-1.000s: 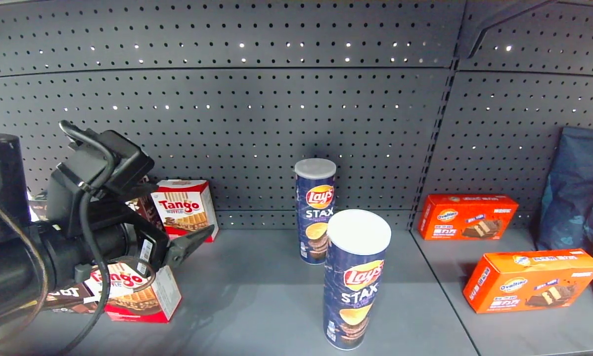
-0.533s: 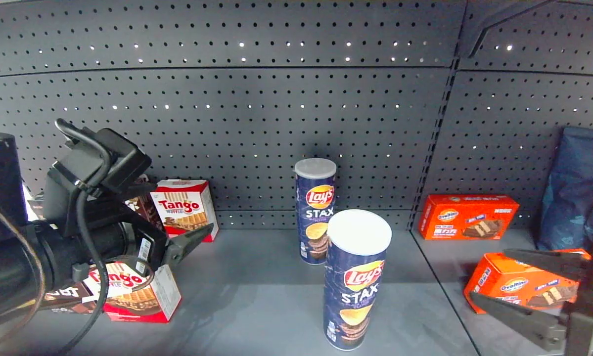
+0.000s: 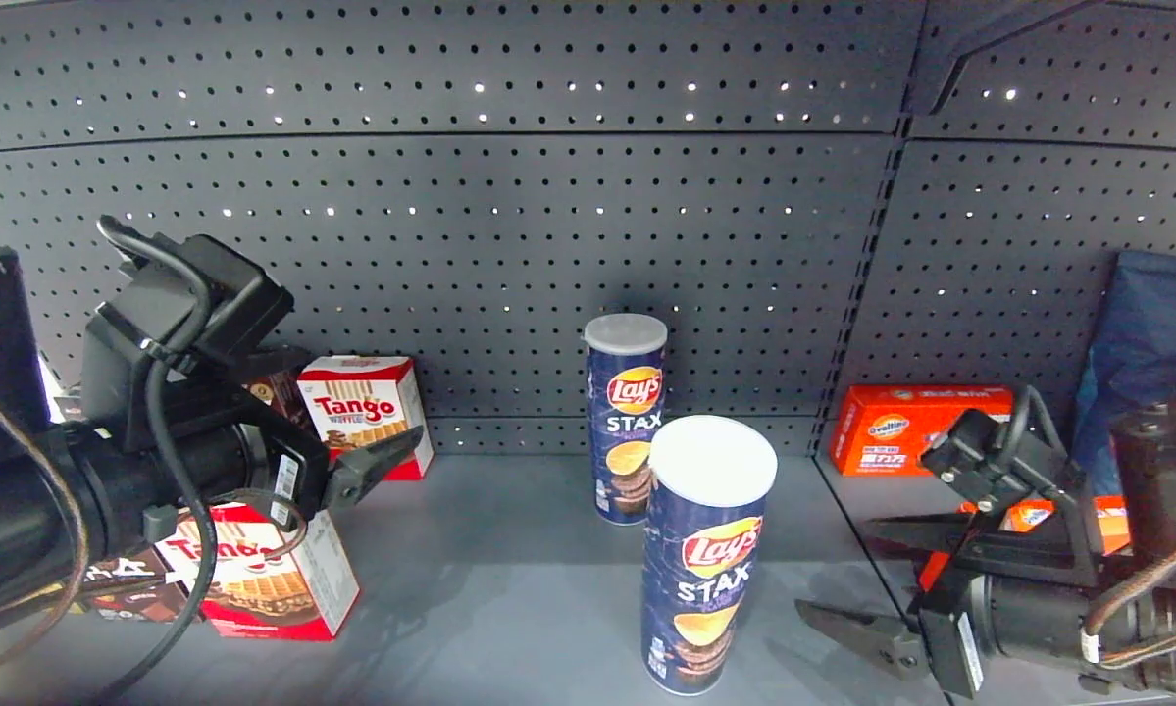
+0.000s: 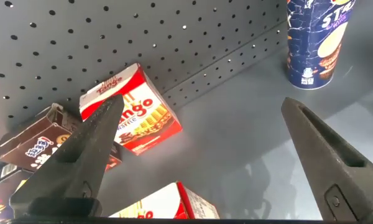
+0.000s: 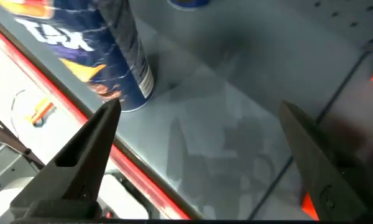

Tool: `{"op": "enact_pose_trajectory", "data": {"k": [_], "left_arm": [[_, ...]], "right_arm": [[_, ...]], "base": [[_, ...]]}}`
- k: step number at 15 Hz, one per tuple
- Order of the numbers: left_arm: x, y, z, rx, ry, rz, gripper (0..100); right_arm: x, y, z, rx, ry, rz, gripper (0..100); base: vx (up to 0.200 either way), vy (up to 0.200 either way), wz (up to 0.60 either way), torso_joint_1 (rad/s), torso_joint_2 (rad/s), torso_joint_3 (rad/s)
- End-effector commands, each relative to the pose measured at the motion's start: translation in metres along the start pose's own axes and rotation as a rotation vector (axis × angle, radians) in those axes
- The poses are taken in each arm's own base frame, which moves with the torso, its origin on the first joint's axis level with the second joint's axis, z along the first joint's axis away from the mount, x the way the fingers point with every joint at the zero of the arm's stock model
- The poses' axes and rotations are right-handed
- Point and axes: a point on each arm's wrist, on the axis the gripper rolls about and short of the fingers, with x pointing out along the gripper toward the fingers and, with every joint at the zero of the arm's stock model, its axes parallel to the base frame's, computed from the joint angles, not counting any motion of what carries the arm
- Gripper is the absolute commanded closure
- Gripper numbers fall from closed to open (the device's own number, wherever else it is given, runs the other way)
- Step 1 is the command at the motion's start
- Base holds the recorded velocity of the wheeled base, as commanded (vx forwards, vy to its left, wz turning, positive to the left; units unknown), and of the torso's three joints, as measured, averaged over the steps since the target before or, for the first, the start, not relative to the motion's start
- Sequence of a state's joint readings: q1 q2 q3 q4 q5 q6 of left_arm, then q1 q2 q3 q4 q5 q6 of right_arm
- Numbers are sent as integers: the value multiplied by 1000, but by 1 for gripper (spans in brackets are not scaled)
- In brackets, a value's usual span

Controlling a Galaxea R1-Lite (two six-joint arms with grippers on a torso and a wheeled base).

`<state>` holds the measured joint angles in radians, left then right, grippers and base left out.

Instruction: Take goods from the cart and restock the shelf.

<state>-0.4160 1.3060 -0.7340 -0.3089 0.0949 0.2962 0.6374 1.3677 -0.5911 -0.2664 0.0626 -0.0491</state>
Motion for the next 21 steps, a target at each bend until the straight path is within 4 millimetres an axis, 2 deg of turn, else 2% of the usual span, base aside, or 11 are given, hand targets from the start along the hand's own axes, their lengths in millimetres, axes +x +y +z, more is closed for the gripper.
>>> {"op": "enact_pose_trajectory", "data": {"k": [1,6,12,21], "left_arm": [[2,0,0,0,4,-1,0],[12,1,8,-2,-16,4,0],[19,1,9,-3,-28,6,0],[19,1,9,-4,-32,8,0]], "right_arm": [[22,1,-4,0,69,11,0],[44,2,0,-8,106,-16,0],[51,11,-2,-27,126,13,0],[61,25,-3,-55,146,60,0]], "base": [[0,0,0,0,0,0],[0,0,0,0,0,0],[0,0,0,0,0,0],[0,0,0,0,0,0]]}}
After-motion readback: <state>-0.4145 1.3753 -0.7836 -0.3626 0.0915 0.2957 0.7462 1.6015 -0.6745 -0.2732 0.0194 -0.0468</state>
